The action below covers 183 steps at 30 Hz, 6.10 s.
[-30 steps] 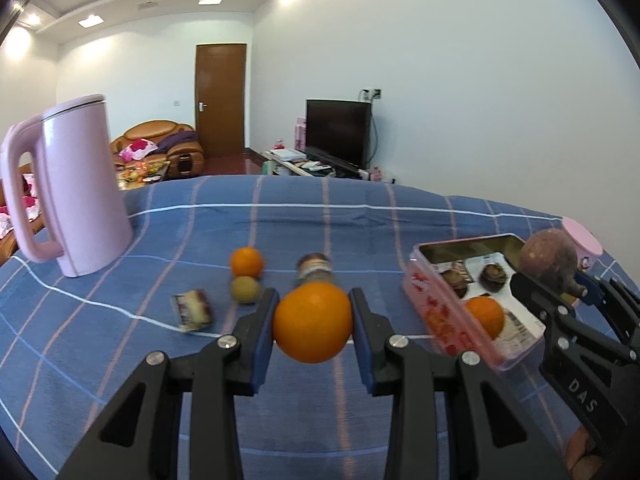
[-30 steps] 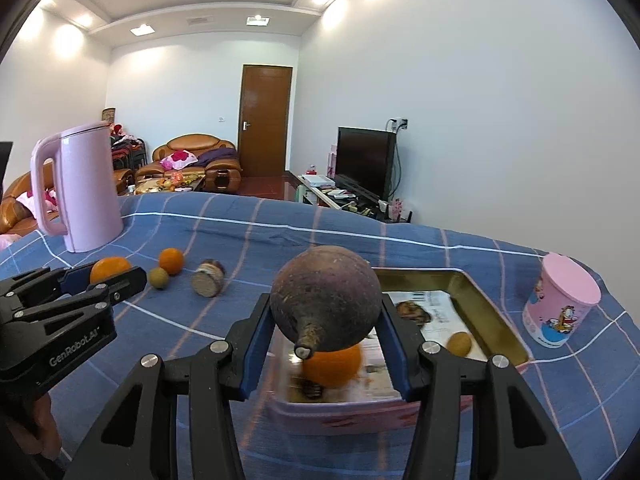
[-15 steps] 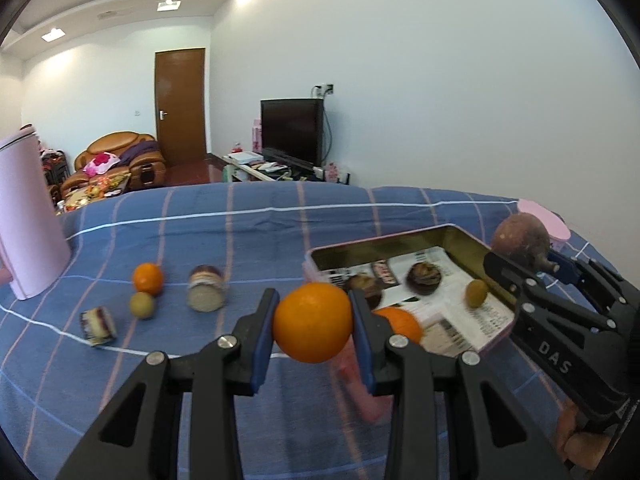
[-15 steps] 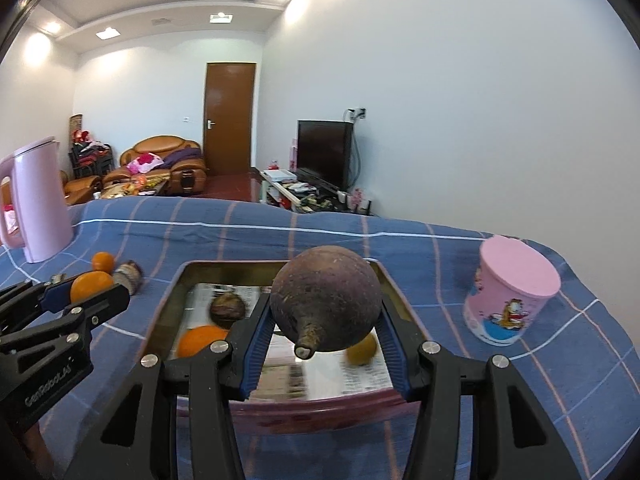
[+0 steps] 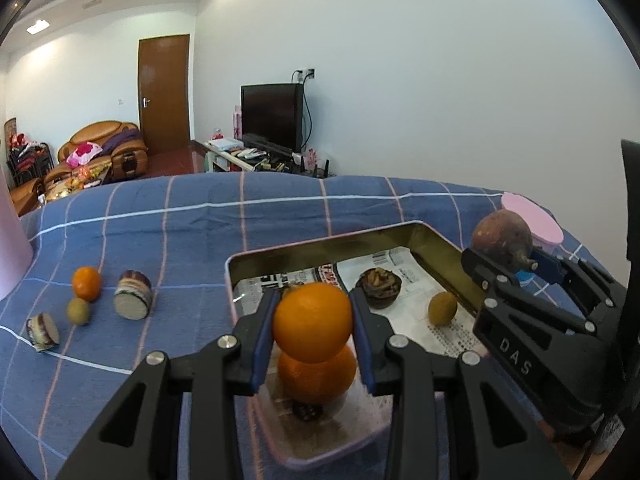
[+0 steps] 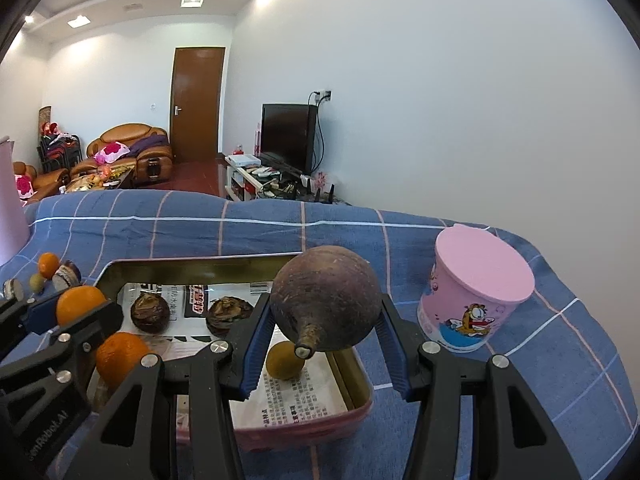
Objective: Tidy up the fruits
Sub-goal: 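Carry the root and orange over the pink tin and open both tools, then lift both open tools out of the tin and back toward the remaining items, then grasp a brown cake cylinder with the right tool while the left tool grasps another cylinder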
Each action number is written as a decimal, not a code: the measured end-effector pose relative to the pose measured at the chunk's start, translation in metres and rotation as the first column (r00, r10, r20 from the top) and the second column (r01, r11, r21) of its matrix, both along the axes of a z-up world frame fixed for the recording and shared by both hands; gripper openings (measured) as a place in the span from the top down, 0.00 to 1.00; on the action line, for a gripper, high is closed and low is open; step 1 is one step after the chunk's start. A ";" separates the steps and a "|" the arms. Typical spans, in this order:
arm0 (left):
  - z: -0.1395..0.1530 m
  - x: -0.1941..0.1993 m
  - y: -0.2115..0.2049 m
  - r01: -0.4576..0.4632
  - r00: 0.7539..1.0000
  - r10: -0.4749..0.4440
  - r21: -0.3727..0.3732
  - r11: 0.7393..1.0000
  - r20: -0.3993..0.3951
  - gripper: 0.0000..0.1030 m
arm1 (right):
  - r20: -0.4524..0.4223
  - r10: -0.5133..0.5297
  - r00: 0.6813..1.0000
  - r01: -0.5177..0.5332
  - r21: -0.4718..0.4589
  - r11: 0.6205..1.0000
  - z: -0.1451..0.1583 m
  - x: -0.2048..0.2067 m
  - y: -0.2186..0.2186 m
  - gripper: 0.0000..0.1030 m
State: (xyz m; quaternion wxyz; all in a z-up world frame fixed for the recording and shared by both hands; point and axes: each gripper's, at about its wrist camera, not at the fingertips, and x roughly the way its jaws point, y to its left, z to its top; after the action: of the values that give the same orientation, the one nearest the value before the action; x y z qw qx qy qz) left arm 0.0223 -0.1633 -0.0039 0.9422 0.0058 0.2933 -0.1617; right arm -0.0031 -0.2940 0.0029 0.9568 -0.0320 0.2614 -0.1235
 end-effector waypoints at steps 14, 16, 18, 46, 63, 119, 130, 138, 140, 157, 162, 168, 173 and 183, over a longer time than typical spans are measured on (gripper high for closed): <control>-0.009 0.018 -0.006 -0.028 0.995 0.028 -0.004 1.000 -0.091 0.64 | -0.110 0.095 0.989 -0.093 0.016 0.995 -0.012 0.034 0.004 0.49; -0.009 0.017 -0.007 -0.038 0.996 0.038 0.005 0.999 -0.087 0.64 | -0.130 0.117 0.985 -0.115 0.020 0.993 -0.014 0.037 0.007 0.49; -0.009 0.019 -0.004 -0.038 0.995 0.037 -0.010 0.999 -0.097 0.64 | -0.155 0.144 0.977 -0.138 0.044 0.989 -0.018 0.041 0.006 0.49; 0.006 0.002 0.006 -0.096 0.995 0.097 -0.021 0.995 0.024 0.00 | 0.109 0.116 0.987 -0.132 0.149 0.980 0.012 -0.001 -0.018 0.40; 0.016 -0.007 0.019 -0.275 0.940 0.255 0.062 0.959 0.229 0.00 | 0.360 -0.044 0.932 0.004 0.112 0.994 0.025 -0.039 -0.026 0.23; 0.009 -0.041 0.113 -0.219 0.969 0.213 0.039 0.975 0.126 0.00 | 0.253 -0.160 0.954 0.119 0.170 0.978 0.018 -0.080 0.063 0.23; 0.006 -0.023 0.159 -0.269 0.959 0.259 0.087 0.959 0.111 0.00 | 0.247 -0.081 0.966 0.036 0.181 0.983 0.017 -0.056 0.119 0.23; 0.004 -0.002 0.195 -0.310 0.949 0.300 0.120 0.943 0.095 0.00 | 0.235 -0.042 0.971 -0.006 0.199 0.980 0.016 -0.037 0.151 0.23; 0.002 0.004 0.202 -0.315 0.948 0.305 0.131 0.940 0.087 0.00 | 0.233 -0.035 0.972 -0.013 0.204 0.979 0.015 -0.032 0.158 0.23; -0.014 0.057 0.306 -0.499 0.851 0.514 0.140 0.855 -0.109 0.00 | 0.022 0.097 0.995 -0.099 0.181 0.978 -0.001 0.044 0.223 0.23; -0.018 0.055 0.308 -0.486 0.858 0.501 0.133 0.864 -0.117 0.00 | -0.093 0.161 0.983 -0.138 0.215 0.967 -0.015 0.083 0.238 0.23; -0.016 0.056 0.297 -0.447 0.879 0.467 0.172 0.878 -0.100 0.00 | -0.218 0.164 0.962 -0.123 0.188 0.974 -0.031 0.117 0.246 0.39; -0.012 0.057 0.297 -0.433 0.887 0.450 0.152 0.888 -0.101 0.00 | -0.331 0.166 0.929 -0.097 0.214 0.972 -0.050 0.136 0.243 0.47; -0.009 0.055 0.295 -0.400 0.907 0.413 0.135 0.906 -0.080 0.00 | -0.331 0.214 0.919 -0.160 0.184 0.970 -0.050 0.138 0.254 0.65</control>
State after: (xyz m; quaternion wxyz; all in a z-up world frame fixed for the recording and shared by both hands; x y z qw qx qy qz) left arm 0.0772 0.1314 -0.0130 0.9362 -0.0098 0.3469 0.0554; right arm 0.1346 -0.0402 -0.0469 0.9023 -0.0044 0.4310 -0.0031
